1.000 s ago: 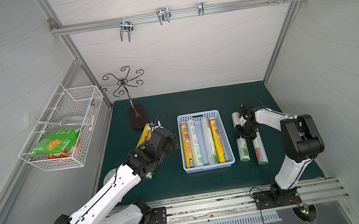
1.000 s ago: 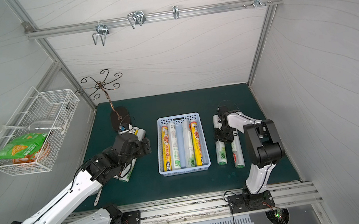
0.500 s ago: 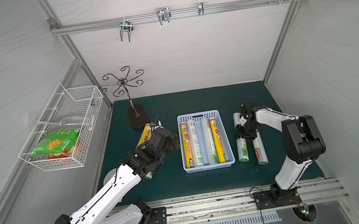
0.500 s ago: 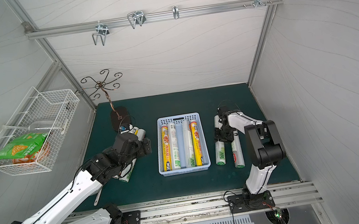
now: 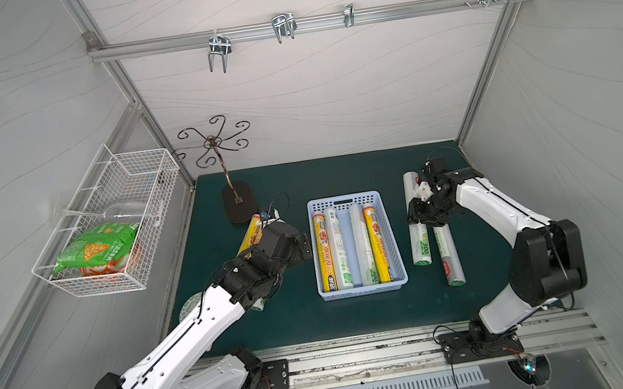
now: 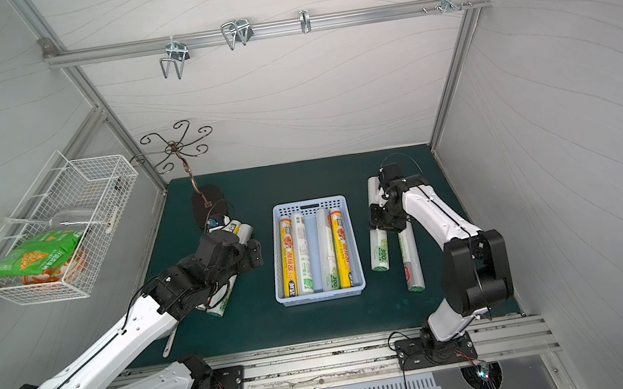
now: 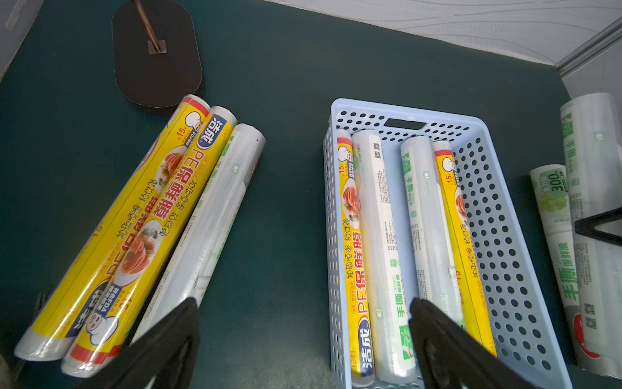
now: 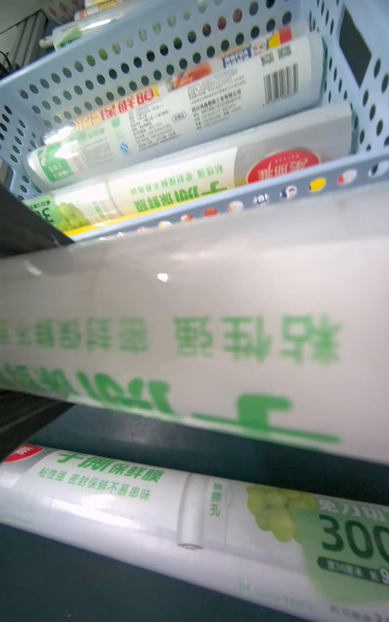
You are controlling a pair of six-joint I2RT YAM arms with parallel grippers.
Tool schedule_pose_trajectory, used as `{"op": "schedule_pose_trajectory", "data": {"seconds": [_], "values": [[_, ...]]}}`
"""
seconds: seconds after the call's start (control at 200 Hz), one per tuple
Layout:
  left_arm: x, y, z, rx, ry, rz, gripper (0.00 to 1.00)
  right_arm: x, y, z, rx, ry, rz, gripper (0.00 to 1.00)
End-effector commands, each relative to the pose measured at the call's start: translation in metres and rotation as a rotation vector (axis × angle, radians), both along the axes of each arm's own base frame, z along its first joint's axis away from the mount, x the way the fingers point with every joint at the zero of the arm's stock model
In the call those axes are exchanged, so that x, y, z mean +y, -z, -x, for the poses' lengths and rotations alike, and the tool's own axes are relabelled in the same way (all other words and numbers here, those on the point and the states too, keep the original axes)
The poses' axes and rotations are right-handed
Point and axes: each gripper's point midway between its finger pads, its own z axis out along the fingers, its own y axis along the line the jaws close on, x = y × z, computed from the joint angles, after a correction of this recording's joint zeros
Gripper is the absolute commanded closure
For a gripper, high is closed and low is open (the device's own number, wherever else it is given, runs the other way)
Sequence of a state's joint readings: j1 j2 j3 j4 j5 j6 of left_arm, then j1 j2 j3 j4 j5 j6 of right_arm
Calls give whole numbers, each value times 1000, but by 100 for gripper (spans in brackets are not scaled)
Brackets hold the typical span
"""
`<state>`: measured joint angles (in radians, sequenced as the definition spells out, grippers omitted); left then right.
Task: Put the plastic wrap into the basket
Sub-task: Pick up the plastic wrap from the center of the board, then place the plastic wrap in the basket.
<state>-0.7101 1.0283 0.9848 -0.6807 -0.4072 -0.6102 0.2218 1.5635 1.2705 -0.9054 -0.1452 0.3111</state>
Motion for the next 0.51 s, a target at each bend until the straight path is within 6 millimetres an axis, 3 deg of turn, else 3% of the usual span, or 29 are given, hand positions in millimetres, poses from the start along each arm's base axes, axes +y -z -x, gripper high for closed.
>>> {"op": "schedule_pose_trajectory", "data": {"seconds": [0.0,0.195,0.5], "values": [[-1,-11,-3,-40,-11,43,1,15,-37,6,-48,-21,-61,67],[1,-12,-2,-42,-16,40,1,37,-66,8,-92,-51,-121,67],[7,-16,0,-58,-32,40,1,82,-86,13,-110,-90,-231,65]]}}
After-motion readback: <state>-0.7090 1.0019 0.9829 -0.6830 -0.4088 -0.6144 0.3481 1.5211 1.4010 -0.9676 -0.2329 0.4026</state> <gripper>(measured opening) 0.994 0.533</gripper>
